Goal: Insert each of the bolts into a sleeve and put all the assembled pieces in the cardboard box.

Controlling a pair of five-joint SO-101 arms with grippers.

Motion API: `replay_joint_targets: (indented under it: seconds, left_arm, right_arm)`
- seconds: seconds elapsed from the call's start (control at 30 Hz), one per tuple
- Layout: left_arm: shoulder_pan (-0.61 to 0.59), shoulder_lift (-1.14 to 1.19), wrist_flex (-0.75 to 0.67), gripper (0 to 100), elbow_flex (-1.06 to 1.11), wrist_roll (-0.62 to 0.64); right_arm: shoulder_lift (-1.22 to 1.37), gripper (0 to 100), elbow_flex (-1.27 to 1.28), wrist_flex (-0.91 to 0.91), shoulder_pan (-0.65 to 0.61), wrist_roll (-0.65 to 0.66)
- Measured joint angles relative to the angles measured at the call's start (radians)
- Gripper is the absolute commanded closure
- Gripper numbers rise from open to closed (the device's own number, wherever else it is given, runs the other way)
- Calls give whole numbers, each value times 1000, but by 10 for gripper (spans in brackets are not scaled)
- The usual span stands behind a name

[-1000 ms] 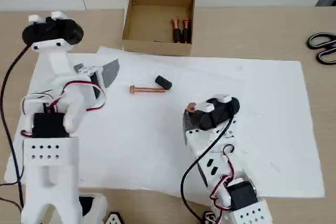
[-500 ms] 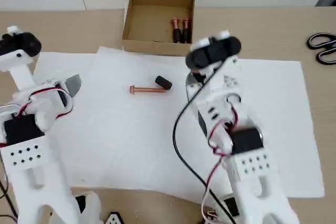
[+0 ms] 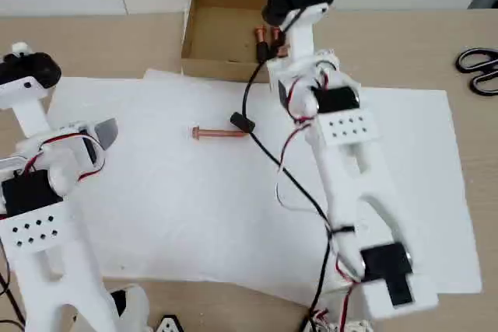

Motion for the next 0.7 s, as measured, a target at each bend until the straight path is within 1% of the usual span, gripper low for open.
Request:
replay_joint_targets:
  seconds: [0.43, 0.7]
  left_arm:
    - [0, 0, 0, 709, 8, 2]
    - [0, 0, 0, 709, 8, -2]
  right_arm:
    - [609, 995, -628, 0, 11, 0]
    - [822, 995, -922, 0, 11, 0]
